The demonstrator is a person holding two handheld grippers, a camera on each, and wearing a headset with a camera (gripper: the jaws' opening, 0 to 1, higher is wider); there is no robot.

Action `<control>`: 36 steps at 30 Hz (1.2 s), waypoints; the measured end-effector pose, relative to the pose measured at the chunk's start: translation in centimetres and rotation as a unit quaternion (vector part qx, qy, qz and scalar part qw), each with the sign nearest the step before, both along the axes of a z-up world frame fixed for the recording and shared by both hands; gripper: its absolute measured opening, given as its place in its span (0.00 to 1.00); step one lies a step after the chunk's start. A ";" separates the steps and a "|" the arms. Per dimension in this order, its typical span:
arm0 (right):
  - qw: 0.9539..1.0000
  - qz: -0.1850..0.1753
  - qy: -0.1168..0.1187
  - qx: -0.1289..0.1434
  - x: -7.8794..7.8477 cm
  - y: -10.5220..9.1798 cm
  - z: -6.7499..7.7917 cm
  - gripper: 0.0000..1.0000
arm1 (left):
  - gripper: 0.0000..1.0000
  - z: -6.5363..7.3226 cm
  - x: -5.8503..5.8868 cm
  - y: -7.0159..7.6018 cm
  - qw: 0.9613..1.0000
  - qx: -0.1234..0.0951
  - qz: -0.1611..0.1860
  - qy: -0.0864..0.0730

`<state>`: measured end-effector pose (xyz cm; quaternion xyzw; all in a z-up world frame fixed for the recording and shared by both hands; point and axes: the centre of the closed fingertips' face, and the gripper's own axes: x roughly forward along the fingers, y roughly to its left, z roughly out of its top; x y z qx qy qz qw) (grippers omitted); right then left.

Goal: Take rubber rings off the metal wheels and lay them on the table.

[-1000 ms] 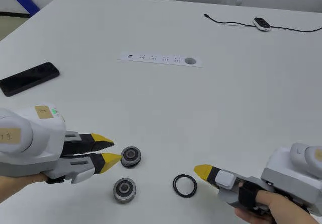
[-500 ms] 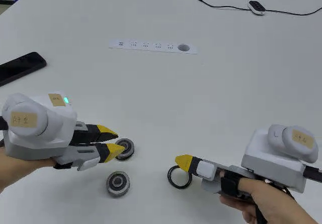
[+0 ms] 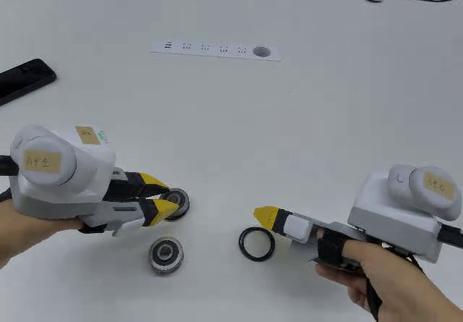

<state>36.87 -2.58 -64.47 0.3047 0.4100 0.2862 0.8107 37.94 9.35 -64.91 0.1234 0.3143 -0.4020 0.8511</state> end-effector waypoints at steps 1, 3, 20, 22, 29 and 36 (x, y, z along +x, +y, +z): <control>1.000 0.001 0.000 0.000 0.0 0.0 0.0 0.10 | 0.17 0.0 -0.1 0.0 1.000 0.000 -0.001 0.001; 1.000 0.002 0.000 0.003 -0.1 0.1 0.1 0.10 | 0.17 -0.1 -0.1 -0.1 1.000 0.002 -0.004 0.001; 1.000 0.003 0.007 0.024 -0.1 1.4 0.4 0.10 | 0.14 -0.3 0.1 -0.5 1.000 0.019 -0.022 0.002; 1.000 0.003 0.006 0.026 0.0 1.5 0.4 0.10 | 0.14 -0.2 0.1 -0.5 1.000 0.018 -0.022 0.003; 0.999 0.006 0.007 0.044 0.6 2.8 0.8 0.10 | 0.13 -0.2 0.2 -0.4 0.999 0.022 -0.027 0.007; 0.998 0.027 0.006 0.060 0.8 5.1 0.7 0.12 | 0.12 -0.2 0.2 -0.4 0.999 0.028 -0.031 0.008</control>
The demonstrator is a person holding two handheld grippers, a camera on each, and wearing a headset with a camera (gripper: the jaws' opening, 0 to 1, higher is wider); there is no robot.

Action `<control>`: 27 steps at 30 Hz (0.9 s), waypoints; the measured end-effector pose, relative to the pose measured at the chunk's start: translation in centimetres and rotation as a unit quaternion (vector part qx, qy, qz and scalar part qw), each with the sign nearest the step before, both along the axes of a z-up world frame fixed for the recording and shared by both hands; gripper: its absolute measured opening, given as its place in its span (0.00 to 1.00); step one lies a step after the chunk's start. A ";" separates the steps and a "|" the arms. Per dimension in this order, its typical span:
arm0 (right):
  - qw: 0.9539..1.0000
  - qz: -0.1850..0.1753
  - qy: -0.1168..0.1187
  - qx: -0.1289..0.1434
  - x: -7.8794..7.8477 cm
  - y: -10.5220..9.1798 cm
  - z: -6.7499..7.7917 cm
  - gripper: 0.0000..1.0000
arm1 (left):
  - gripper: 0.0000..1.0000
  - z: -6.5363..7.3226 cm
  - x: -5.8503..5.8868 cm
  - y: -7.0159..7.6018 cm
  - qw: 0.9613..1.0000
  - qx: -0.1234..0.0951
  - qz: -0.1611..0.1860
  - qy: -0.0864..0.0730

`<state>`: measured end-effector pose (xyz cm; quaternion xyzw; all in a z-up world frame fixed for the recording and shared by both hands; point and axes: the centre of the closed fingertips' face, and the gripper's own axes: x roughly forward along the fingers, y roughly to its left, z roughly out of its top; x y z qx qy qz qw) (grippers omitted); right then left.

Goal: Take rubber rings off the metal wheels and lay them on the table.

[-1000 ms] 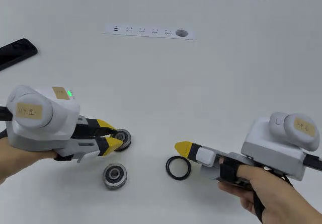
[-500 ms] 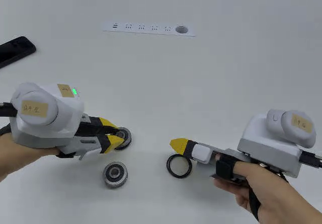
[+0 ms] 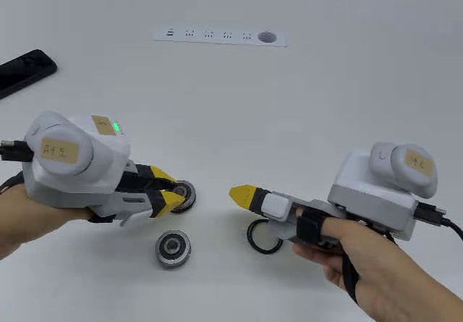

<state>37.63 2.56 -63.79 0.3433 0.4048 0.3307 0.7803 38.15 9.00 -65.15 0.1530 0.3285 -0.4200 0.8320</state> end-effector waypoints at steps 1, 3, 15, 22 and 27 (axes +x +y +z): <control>1.000 0.005 -0.003 0.002 0.0 0.5 0.0 0.14 | 0.12 0.0 0.0 0.0 1.000 -0.001 -0.001 -0.001; 1.000 0.011 -0.005 0.007 0.1 1.1 0.1 0.16 | 0.12 -0.1 -0.1 0.0 1.000 0.001 -0.006 -0.001; 0.999 0.042 -0.011 0.000 0.0 3.9 -0.8 0.24 | 0.12 -0.2 0.0 0.1 1.000 0.006 -0.017 0.001; 0.998 0.054 -0.011 -0.012 0.1 4.7 -1.8 0.31 | 0.12 -0.2 0.1 0.1 1.000 0.003 -0.018 -0.001; 0.998 0.056 -0.010 -0.006 0.1 5.1 -1.8 0.31 | 0.12 -0.2 0.0 0.1 1.000 0.001 -0.019 -0.001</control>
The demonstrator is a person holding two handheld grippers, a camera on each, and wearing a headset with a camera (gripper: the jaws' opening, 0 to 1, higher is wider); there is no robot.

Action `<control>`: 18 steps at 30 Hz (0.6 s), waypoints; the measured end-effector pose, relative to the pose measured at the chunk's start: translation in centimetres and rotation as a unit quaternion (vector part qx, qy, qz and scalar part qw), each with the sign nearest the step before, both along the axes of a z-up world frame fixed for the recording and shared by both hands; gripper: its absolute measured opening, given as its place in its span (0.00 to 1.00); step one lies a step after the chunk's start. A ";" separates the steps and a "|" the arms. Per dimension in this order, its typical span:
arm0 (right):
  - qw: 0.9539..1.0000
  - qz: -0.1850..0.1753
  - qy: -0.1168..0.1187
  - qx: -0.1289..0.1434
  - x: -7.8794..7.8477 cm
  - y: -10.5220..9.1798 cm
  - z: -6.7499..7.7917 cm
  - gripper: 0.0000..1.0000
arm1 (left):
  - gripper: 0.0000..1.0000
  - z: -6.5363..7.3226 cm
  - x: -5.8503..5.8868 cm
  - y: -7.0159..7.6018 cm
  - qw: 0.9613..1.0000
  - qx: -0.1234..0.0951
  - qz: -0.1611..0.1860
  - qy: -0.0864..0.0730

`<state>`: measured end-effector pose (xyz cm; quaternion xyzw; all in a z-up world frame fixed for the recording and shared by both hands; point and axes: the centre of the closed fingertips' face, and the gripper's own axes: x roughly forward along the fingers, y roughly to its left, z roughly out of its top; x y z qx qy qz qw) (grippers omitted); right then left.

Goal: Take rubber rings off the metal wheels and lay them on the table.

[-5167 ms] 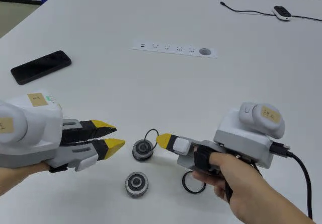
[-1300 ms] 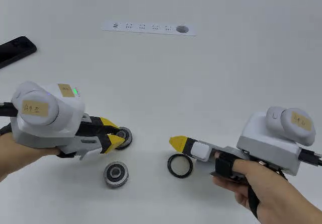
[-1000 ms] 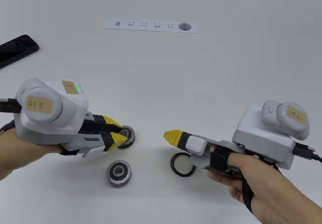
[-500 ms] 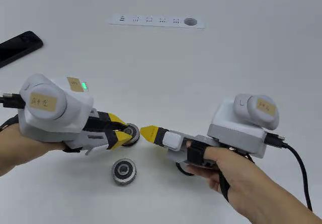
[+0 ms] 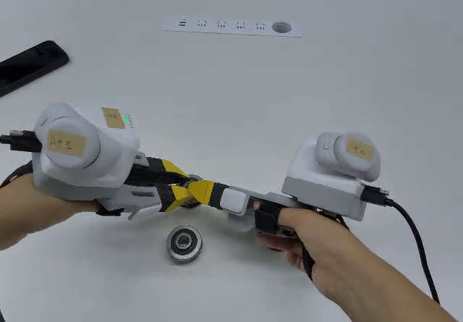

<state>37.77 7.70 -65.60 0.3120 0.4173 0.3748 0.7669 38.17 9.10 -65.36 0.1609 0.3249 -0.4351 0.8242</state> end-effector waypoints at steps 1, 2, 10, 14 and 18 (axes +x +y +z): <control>1.000 0.000 0.000 0.001 0.0 0.0 0.0 0.31 | 0.12 0.0 0.0 0.0 1.000 -0.001 0.001 0.000; 1.000 0.001 0.000 0.001 0.1 0.1 -0.1 0.31 | 0.12 0.0 0.0 0.0 1.000 -0.002 0.001 0.000; 1.000 -0.002 0.012 0.010 0.0 0.4 -0.1 0.30 | 0.12 0.0 -0.1 0.0 1.000 -0.002 -0.001 -0.002; 1.000 -0.003 0.021 0.019 0.0 0.5 -0.1 0.28 | 0.12 -0.1 -0.1 0.0 1.000 -0.002 -0.003 -0.002; 0.999 -0.003 0.028 0.026 0.0 0.5 -0.1 0.27 | 0.12 -0.1 -0.1 0.0 1.000 -0.001 -0.004 -0.001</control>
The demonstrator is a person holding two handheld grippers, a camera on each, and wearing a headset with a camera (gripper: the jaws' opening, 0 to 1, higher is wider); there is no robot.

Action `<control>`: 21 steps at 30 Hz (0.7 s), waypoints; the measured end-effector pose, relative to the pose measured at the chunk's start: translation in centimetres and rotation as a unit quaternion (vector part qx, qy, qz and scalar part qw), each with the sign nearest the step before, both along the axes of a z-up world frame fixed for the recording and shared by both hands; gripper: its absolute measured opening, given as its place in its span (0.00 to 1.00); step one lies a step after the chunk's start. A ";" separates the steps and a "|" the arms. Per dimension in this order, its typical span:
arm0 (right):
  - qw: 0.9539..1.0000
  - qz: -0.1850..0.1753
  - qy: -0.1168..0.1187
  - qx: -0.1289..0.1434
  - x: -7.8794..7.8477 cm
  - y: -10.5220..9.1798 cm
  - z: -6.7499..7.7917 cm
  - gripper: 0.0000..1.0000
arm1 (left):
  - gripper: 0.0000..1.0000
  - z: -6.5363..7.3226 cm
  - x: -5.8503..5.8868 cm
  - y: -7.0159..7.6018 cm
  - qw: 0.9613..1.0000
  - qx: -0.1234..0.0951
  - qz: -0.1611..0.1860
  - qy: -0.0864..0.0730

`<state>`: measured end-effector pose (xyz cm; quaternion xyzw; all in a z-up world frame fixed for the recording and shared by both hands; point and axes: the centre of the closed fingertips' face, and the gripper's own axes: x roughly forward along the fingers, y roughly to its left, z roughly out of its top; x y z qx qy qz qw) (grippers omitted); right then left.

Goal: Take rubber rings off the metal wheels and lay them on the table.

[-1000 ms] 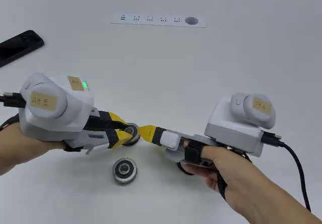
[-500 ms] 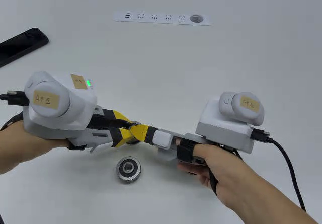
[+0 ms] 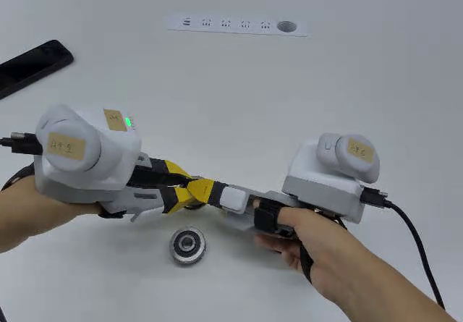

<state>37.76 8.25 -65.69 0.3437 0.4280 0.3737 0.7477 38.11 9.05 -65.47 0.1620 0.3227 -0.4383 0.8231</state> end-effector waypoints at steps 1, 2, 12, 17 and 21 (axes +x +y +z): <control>1.000 0.002 0.000 0.000 0.0 0.0 0.0 0.27 | 0.12 0.0 0.0 0.0 1.000 0.000 0.000 0.000; 1.000 0.002 -0.001 0.000 0.0 0.0 0.1 0.26 | 0.12 0.0 0.0 0.0 1.000 0.001 0.000 -0.002; 1.000 -0.001 0.003 0.007 0.1 -0.5 0.2 0.22 | 0.12 0.0 0.0 -0.1 1.000 0.003 0.000 -0.002; 1.000 -0.006 0.010 0.009 0.3 -0.7 0.2 0.17 | 0.12 0.1 0.0 -0.1 1.000 0.003 0.000 -0.001; 1.000 -0.007 0.010 -0.005 0.4 -0.9 -0.4 0.09 | 0.12 0.1 -0.1 -0.1 1.000 0.003 0.000 -0.001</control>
